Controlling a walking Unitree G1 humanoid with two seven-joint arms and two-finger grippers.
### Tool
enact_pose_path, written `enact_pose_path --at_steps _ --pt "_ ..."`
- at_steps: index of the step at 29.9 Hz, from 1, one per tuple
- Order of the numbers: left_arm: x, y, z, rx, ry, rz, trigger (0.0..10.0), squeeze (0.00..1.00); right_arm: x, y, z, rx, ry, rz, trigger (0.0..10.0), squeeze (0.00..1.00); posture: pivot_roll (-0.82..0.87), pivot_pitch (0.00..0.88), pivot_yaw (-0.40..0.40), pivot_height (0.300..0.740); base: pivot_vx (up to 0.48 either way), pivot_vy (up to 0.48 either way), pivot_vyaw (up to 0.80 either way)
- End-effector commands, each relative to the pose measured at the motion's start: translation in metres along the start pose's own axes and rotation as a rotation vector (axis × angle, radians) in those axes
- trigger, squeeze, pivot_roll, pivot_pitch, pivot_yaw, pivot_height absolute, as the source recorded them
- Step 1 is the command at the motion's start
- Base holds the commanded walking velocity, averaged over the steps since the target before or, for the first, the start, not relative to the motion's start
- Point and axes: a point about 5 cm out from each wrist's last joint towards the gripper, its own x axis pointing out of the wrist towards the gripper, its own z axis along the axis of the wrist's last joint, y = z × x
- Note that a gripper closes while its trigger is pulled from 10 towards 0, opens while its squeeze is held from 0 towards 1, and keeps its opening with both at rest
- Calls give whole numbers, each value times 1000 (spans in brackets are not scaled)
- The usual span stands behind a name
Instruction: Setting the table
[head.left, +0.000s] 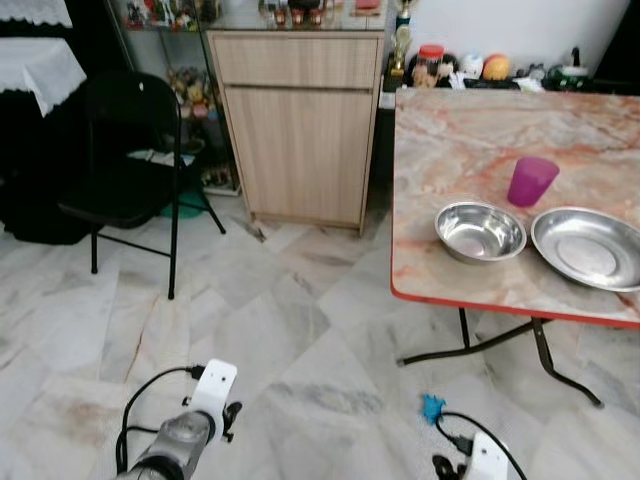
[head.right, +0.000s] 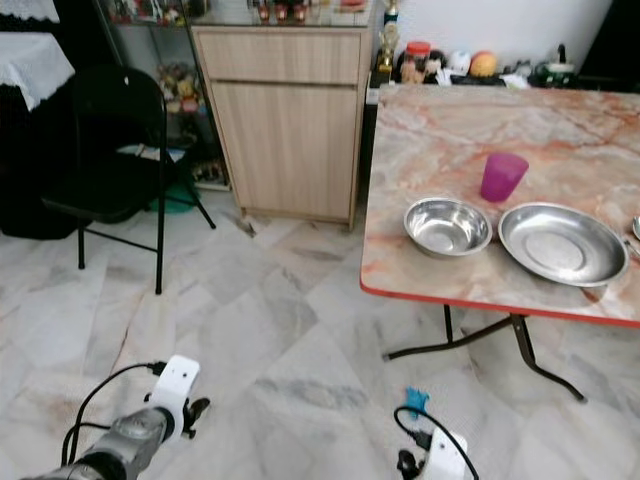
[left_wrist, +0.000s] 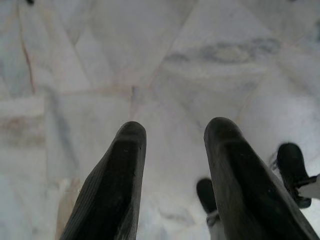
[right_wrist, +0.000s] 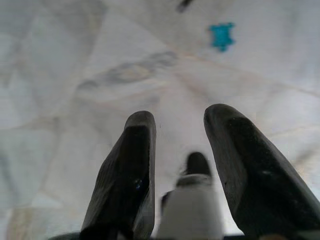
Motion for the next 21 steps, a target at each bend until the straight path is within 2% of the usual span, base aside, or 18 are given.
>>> enact_pose_path --at_steps 1,8,13,16,18,21 --pt "-1 1 -5 -16 17 6 10000 0 -1 -2 -4 -5 11 1 10000 0 8 0 9 740 0 0 0" --pt "0 -5 -5 -10 22 7 10000 0 -2 -6 -5 -15 23 -3 10000 0 16 0 13 740 0 0 0" --pt "-1 4 -3 -15 24 38 10000 0 -3 -12 -4 9 7 -29 10000 0 -8 0 19 740 0 0 0" --pt "0 3 0 -23 9 38 10000 0 -4 -13 -5 -27 18 -5 10000 0 -34 0 -25 740 0 0 0" --pt "1 -5 -2 20 17 10 10000 0 -5 -13 -9 -116 57 25 10000 0 -80 0 -24 740 0 0 0" --pt "2 -8 1 6 9 11 10000 0 -3 -14 -3 -86 35 8 10000 0 -104 0 -13 740 0 0 0"
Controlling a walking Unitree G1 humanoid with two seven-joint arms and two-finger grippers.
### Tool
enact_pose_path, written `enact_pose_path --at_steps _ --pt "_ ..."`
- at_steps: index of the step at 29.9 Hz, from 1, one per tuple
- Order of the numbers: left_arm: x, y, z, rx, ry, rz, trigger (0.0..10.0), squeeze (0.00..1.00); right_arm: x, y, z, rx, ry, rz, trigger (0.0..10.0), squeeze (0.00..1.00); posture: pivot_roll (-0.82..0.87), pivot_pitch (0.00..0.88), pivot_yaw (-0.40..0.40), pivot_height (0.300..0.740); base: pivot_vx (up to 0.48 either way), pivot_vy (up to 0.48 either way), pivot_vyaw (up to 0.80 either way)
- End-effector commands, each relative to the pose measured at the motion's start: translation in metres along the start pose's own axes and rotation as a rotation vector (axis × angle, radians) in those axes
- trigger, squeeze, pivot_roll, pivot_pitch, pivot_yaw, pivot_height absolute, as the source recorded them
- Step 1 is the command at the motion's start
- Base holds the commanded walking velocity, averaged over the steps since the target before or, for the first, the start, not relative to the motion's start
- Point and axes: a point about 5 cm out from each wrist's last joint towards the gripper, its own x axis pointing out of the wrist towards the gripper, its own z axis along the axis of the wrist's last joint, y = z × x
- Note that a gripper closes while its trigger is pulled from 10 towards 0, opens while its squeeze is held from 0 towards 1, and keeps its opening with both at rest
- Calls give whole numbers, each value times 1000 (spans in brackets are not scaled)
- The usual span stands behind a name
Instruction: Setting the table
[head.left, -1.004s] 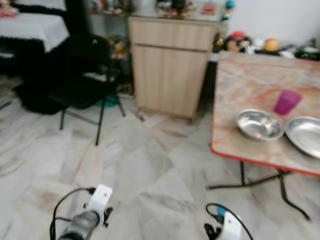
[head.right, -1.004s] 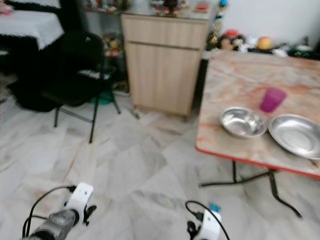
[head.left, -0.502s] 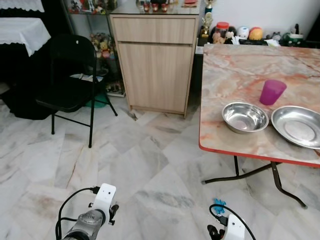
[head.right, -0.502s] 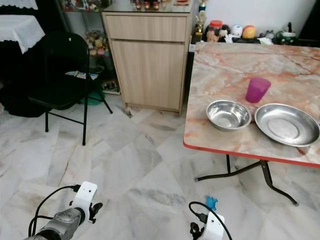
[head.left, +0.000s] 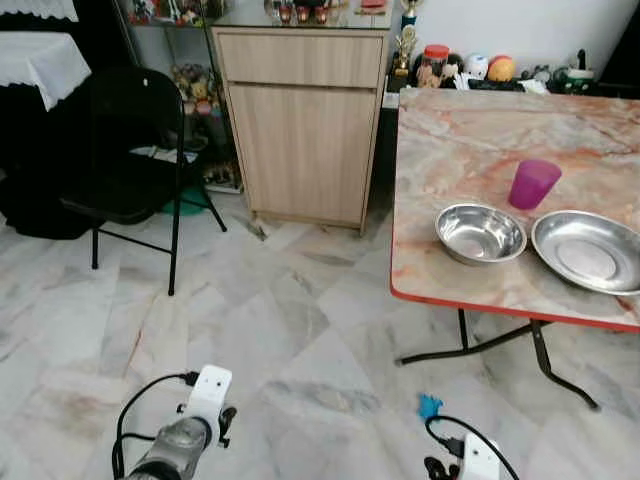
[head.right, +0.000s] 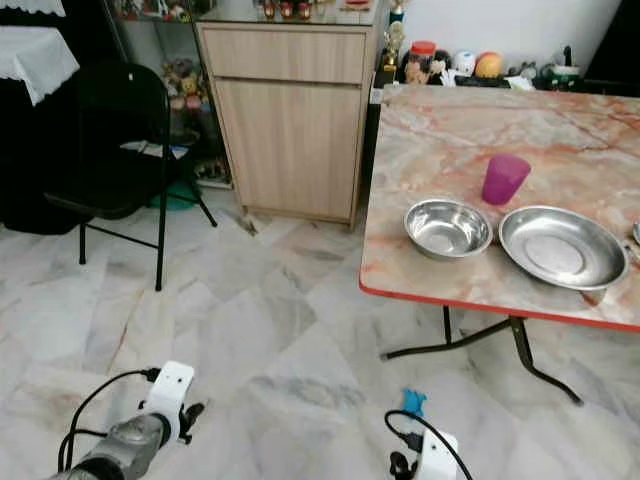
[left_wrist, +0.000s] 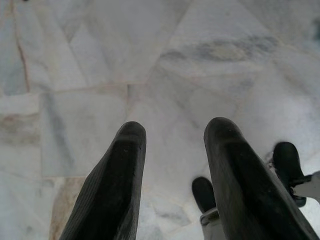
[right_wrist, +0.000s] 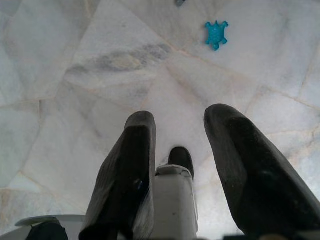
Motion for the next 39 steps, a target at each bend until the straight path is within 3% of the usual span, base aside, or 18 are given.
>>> enact_pose_path --at_steps 1,6,11,19,24,26,29,35,39 --pt "1 -2 1 -7 5 5 10000 0 1 -1 2 15 0 -8 10000 0 -107 0 -10 740 0 0 0" --pt "1 0 5 -12 -1 11 10000 0 4 6 10 35 -32 11 10000 0 -133 0 12 740 0 0 0" --pt "1 2 4 -31 5 28 10000 0 0 9 -8 30 23 8 10000 0 -136 0 18 740 0 0 0" --pt "-1 6 -2 -68 10 52 10000 0 -3 14 -17 -7 42 34 10000 0 -174 0 43 740 0 0 0" --pt "-1 13 -1 -94 9 77 10000 0 -1 18 -14 -11 33 36 10000 0 -232 0 60 740 0 0 0" --pt "-1 16 0 -111 6 95 10000 0 0 19 -10 -30 14 54 10000 0 -230 42 31 740 0 0 0" --pt "-1 16 5 -112 -8 98 10000 0 2 24 -3 -104 6 99 10000 0 -240 72 38 740 0 0 0" --pt "0 17 8 -112 -8 100 10000 0 4 21 4 -73 -12 76 10000 0 -238 56 87 740 0 0 0" --pt "0 13 5 -91 4 83 10000 0 2 16 2 -41 -17 54 10000 0 -212 28 67 740 0 0 0"
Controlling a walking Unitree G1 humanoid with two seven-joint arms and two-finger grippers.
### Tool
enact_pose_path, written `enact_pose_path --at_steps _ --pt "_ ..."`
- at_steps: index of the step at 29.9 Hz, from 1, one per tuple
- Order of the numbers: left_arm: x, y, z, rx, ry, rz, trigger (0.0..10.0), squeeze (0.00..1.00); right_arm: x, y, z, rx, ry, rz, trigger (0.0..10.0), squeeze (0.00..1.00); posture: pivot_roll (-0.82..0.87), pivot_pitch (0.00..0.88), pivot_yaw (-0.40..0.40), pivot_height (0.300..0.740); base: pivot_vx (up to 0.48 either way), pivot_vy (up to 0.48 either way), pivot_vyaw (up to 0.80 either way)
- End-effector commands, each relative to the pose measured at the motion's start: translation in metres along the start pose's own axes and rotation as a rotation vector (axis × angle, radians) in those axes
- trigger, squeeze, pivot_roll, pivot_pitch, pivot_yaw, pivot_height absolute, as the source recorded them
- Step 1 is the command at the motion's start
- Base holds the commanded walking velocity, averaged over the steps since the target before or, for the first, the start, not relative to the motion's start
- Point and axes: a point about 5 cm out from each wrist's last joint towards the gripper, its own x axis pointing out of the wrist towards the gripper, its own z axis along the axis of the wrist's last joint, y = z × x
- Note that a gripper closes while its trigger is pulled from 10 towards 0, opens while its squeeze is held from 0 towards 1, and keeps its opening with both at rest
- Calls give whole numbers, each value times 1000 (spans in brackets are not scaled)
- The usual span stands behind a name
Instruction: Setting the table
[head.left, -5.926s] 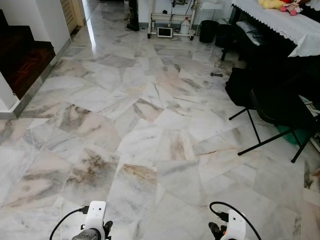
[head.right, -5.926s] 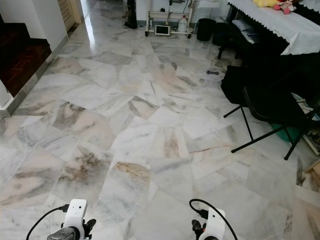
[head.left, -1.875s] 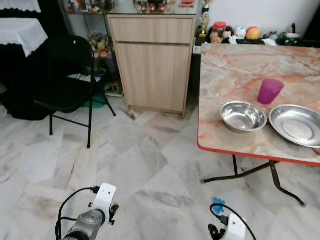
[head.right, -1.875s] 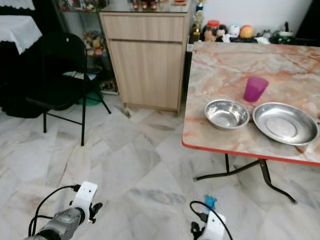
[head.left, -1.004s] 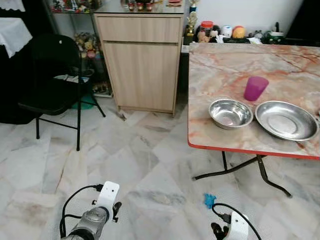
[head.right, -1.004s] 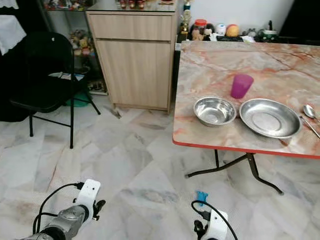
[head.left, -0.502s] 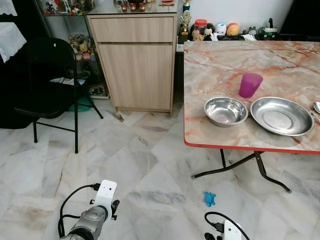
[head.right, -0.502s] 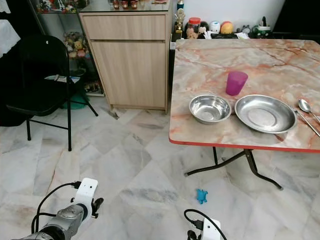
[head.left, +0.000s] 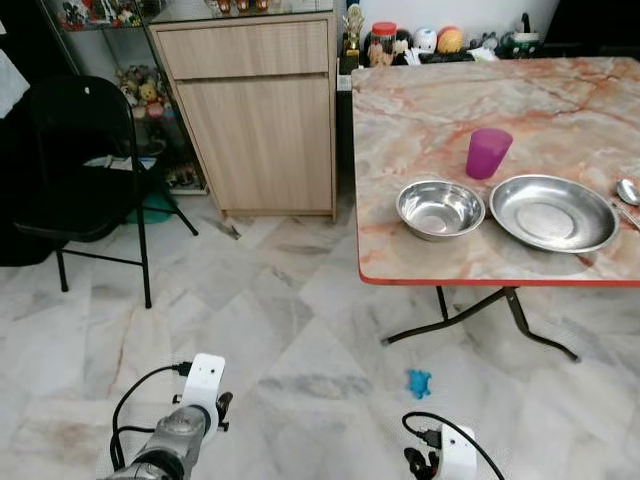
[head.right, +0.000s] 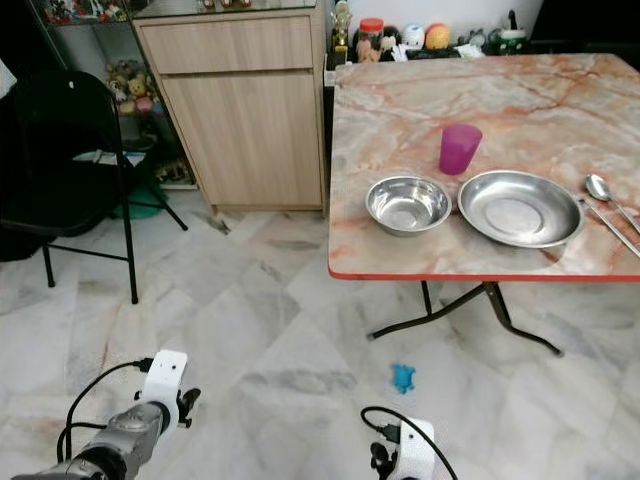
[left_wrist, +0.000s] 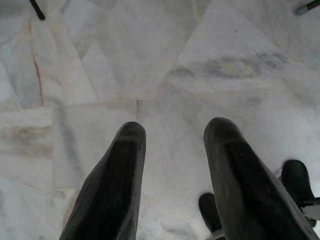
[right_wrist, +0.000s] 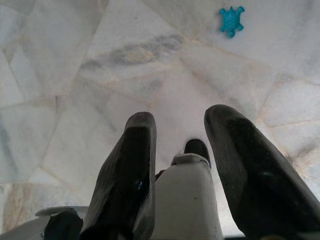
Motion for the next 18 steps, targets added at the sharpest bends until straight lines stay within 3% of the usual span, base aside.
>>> enact_pose_path --at_steps 1,4,6,9,13,18 --pt "-1 -1 -10 30 44 -8 10000 0 -2 -6 -3 29 -6 -25 10000 0 -204 23 59 740 0 0 0" --pt "-2 -3 -13 62 49 -25 10000 0 -4 -14 -2 58 -21 -61 10000 0 -188 0 62 740 0 0 0" --pt "-2 -5 -15 119 52 -58 10000 0 -3 -20 10 114 -79 -109 10000 0 -176 0 84 740 0 0 0" --pt "-3 -5 -19 130 57 -72 10000 0 -2 -27 20 196 -132 -163 10000 0 -164 0 94 740 0 0 0" --pt "-3 -7 -18 138 53 -93 10000 0 -1 -28 25 200 -142 -176 10000 0 -127 0 89 740 0 0 0" --pt "-4 -7 -21 126 55 -86 10000 0 2 -17 26 192 -141 -142 10000 0 -101 0 72 740 0 0 0"
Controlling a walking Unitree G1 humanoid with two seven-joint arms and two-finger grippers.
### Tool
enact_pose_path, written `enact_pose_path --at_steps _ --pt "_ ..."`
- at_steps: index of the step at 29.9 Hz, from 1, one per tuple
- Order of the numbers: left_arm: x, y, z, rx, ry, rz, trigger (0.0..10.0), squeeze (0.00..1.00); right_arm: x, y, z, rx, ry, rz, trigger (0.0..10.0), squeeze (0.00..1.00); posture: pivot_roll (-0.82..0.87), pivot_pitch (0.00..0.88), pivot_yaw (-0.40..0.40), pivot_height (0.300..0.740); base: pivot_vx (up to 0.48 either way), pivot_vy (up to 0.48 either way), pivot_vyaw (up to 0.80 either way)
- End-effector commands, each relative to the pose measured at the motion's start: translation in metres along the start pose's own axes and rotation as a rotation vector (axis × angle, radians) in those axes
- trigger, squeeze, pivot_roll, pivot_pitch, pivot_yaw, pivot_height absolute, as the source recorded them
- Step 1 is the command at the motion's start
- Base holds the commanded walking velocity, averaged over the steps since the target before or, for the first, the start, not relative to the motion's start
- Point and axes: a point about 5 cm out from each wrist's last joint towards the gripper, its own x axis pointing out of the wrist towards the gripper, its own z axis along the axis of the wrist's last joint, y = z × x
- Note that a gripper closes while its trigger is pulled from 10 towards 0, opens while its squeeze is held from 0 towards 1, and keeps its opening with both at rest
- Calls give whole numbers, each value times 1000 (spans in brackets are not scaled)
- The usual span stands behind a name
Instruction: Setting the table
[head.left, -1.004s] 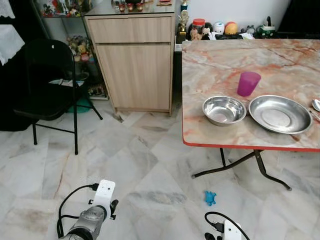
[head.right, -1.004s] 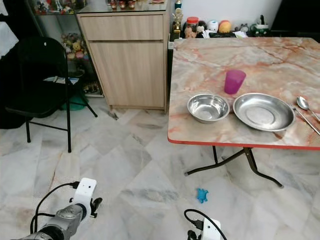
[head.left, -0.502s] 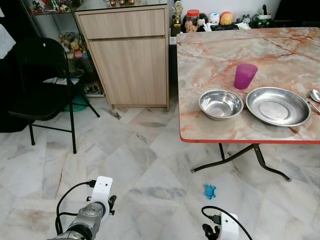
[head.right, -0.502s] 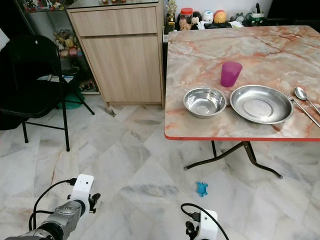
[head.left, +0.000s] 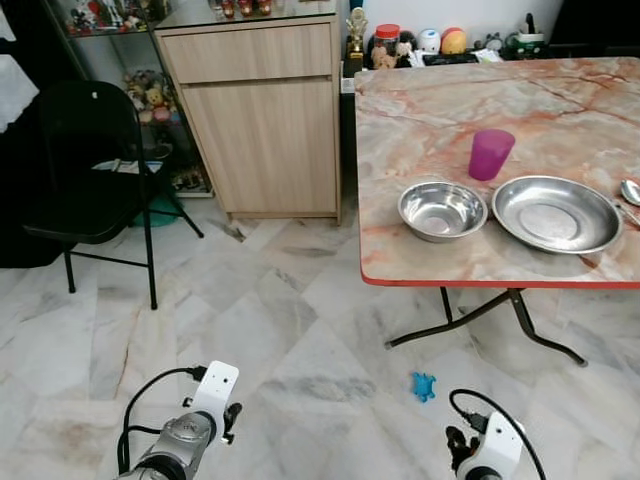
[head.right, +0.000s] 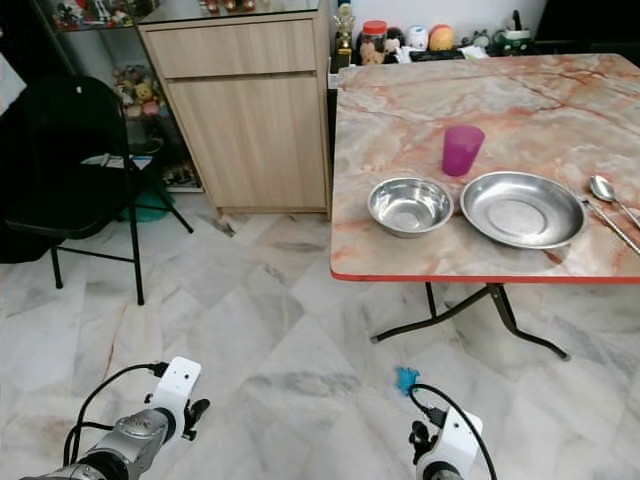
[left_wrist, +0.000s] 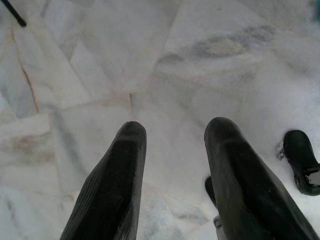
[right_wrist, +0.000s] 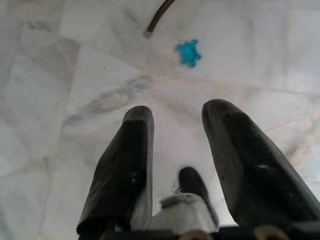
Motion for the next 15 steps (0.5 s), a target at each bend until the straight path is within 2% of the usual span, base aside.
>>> enact_pose_path --at_steps 1,15 --pt "-2 2 -11 -14 28 11 10000 0 -1 6 -5 -3 12 15 10000 0 -95 0 71 740 0 0 0" --pt "-3 8 -10 -26 25 28 10000 0 -4 14 -18 -6 58 37 10000 0 -65 0 68 740 0 0 0"
